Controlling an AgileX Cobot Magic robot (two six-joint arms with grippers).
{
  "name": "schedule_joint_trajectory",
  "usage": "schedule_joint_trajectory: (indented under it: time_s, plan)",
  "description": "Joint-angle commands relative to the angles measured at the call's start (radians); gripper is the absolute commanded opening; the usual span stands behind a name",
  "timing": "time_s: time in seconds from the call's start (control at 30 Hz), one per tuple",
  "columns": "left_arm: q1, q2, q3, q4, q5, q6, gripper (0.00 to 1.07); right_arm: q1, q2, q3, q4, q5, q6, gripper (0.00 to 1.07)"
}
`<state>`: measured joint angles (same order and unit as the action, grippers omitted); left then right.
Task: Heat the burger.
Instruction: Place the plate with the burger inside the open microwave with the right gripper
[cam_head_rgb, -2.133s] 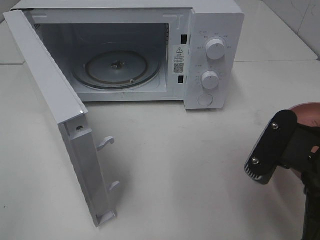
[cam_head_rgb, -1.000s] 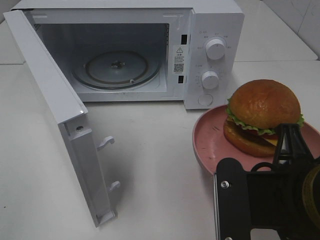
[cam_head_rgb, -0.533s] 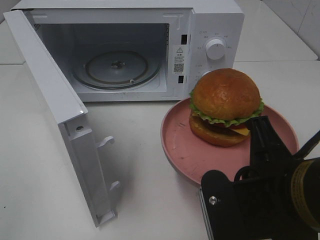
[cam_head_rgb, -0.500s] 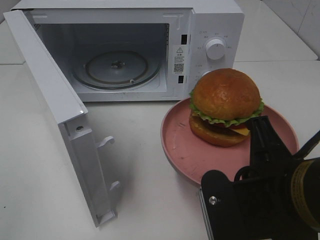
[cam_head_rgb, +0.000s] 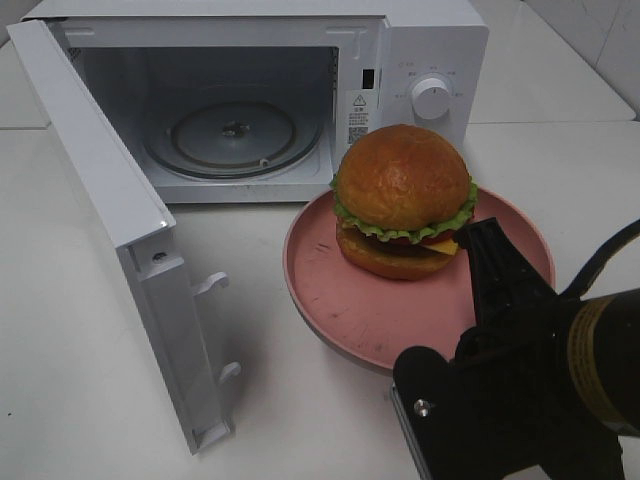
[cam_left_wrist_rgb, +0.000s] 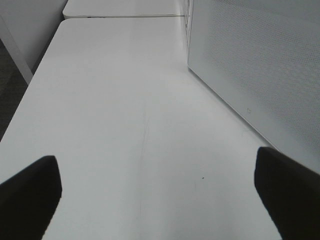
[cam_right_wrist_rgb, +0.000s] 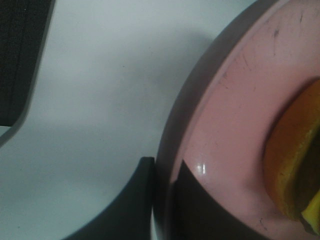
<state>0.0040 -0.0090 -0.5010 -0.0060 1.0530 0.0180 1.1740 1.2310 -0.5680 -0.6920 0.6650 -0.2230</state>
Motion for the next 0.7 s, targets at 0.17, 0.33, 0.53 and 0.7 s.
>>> schedule_joint_trajectory:
  time_s: [0.17,0.33,0.53,0.7]
  plan:
    - [-0.005,-0.023,0.003,-0.006,-0.016,-0.001,1.03,-0.137,-0.002,0.004,-0.061,-0.180,-0.150,0.00]
    - [-0.005,-0.023,0.003,-0.006,-0.016,-0.001,1.03,-0.222,-0.002,0.004,-0.060,-0.259,-0.238,0.00]
    - [-0.005,-0.023,0.003,-0.006,-0.016,-0.001,1.03,-0.313,-0.002,0.004,-0.022,-0.353,-0.383,0.00]
    - [-0.005,-0.023,0.003,-0.006,-0.016,-0.001,1.03,-0.385,0.023,0.004,0.098,-0.394,-0.567,0.00]
